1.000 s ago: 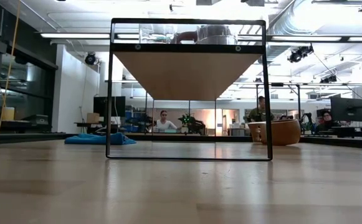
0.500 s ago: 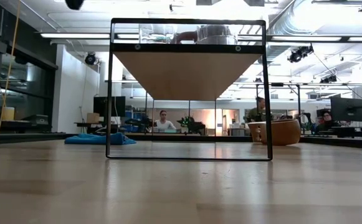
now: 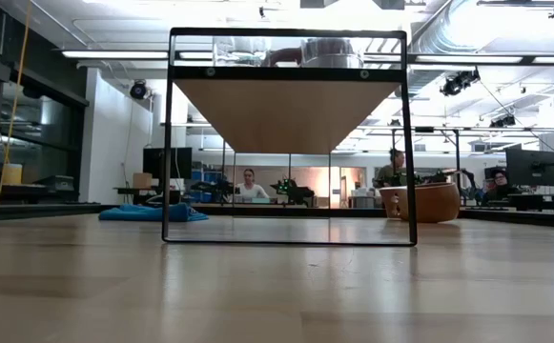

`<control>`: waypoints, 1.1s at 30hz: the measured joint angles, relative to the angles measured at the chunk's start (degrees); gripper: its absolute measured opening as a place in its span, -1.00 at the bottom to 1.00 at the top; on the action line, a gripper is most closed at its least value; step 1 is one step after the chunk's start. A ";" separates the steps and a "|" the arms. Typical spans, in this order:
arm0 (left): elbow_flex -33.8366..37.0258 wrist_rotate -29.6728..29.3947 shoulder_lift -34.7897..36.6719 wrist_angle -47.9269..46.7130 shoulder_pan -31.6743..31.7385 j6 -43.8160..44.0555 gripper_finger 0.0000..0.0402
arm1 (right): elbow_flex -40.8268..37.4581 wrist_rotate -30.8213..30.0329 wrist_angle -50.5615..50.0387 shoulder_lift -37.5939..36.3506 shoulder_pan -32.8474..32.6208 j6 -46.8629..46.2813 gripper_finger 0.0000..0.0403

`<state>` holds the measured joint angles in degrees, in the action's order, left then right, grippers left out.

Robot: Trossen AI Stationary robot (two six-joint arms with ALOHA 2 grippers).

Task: Stack small to large cups/mugs on shelf
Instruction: Adjust the transparent mug on the shelf

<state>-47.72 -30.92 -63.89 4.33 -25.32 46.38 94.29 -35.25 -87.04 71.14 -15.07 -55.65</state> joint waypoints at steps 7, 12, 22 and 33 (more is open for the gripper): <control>0.00 -5.25 -8.03 5.67 2.92 16.30 -1.00 | -12.30 0.70 8.19 -7.43 0.04 -3.28 -1.00; 0.00 -0.99 -9.88 2.89 7.42 24.64 -1.00 | -19.04 1.95 15.21 -11.89 0.04 -3.45 -1.00; 0.00 4.25 -10.36 -5.66 13.60 31.72 -1.00 | -20.86 2.04 19.97 -13.93 0.04 -2.31 -1.00; 0.00 2.73 -10.36 -8.29 14.95 33.08 -1.00 | -20.80 2.04 20.54 -13.93 0.04 -1.93 -1.00</control>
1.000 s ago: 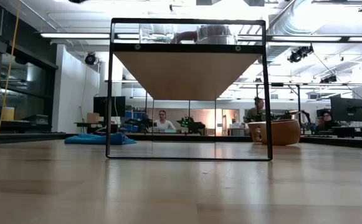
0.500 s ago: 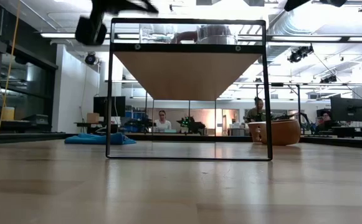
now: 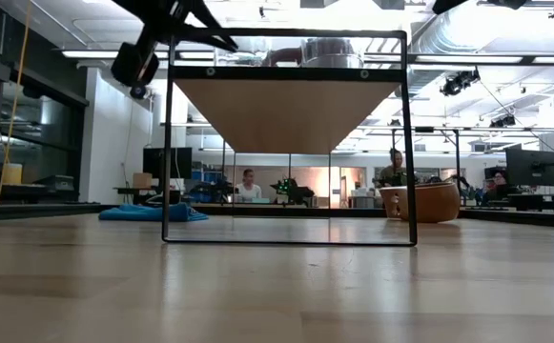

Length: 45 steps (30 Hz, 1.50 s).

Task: Stack small to large cups/mugs on shelf
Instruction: Adjust the transparent mug on the shelf, then put the brown mug on the shelf

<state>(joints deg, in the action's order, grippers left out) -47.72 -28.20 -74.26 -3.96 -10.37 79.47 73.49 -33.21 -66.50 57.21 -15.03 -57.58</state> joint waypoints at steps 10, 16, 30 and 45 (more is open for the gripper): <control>0.00 -6.18 0.00 -1.98 0.02 2.02 -1.00 | 0.02 0.00 0.80 0.02 0.00 -0.02 -1.00; 0.00 -6.37 0.00 -2.49 0.02 1.96 -1.00 | 0.02 0.00 1.25 0.02 -0.01 -0.02 -1.00; 0.00 -4.37 0.02 -3.06 4.17 0.21 -1.00 | 0.04 0.00 1.26 0.02 -0.02 -0.02 -1.00; 0.00 4.36 11.55 -1.26 -0.26 -10.67 -1.00 | 0.04 1.79 1.25 0.04 0.00 0.17 -1.00</control>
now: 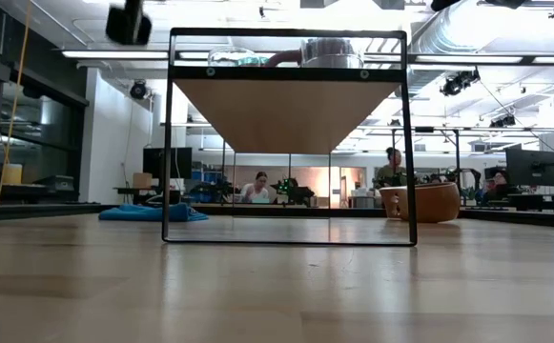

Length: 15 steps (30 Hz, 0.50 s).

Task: Stack small to large cups/mugs on shelf
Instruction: Put the brown mug on the shelf

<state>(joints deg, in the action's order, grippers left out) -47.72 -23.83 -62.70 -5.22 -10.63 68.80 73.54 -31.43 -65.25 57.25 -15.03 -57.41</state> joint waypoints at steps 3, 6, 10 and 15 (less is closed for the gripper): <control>0.00 -0.02 6.21 2.30 0.10 -8.42 -1.00 | 0.00 0.17 0.03 0.02 0.00 0.00 -1.00; -0.02 0.02 12.05 5.52 0.10 -20.10 -1.00 | 0.00 0.19 0.47 0.13 0.00 0.47 -1.00; -0.04 1.31 19.52 4.75 0.10 -36.42 -1.00 | -0.07 0.54 4.30 0.11 0.00 4.89 -1.00; -0.04 3.35 26.34 2.87 0.17 -53.07 -1.00 | -0.11 3.01 8.90 0.17 0.66 8.69 -1.00</control>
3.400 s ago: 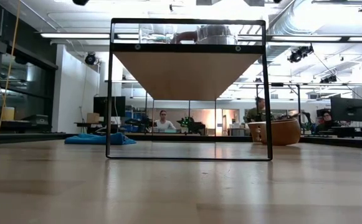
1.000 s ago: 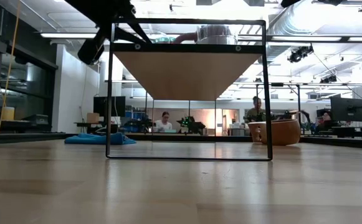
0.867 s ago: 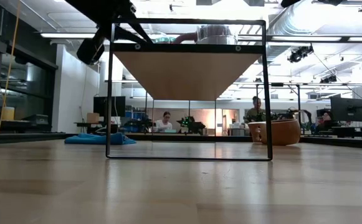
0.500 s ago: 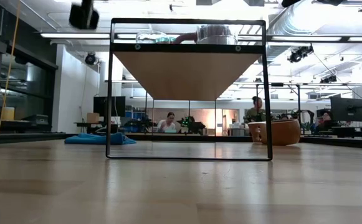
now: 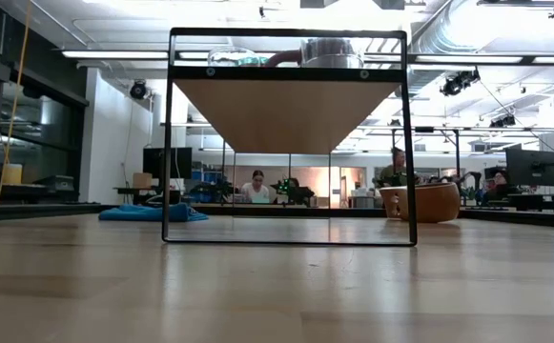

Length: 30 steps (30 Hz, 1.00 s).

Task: Stack small to large cups/mugs on shelf
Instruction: Put the brown mug on the shelf

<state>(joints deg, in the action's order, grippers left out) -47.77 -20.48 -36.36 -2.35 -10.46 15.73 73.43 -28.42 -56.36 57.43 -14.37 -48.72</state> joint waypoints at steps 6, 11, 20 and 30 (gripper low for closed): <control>0.00 0.68 2.92 -1.84 0.00 -10.83 -1.00 | -0.04 2.06 2.77 0.02 1.21 2.46 -1.00; 0.00 1.46 3.20 -3.06 0.00 -10.98 -1.00 | -0.07 4.48 3.31 0.02 2.21 5.32 -1.00; 0.00 -2.06 -0.30 -0.82 0.00 -5.95 -1.00 | -0.11 8.47 2.40 0.00 3.85 8.81 -1.00; -0.23 -0.65 -0.91 -0.78 3.16 -5.23 -1.00 | 0.17 17.58 -5.63 2.54 18.40 9.59 -0.90</control>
<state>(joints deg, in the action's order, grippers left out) -48.00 -21.13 -37.28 -3.13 -7.30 10.50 73.60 -10.83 -61.99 59.97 4.03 -39.13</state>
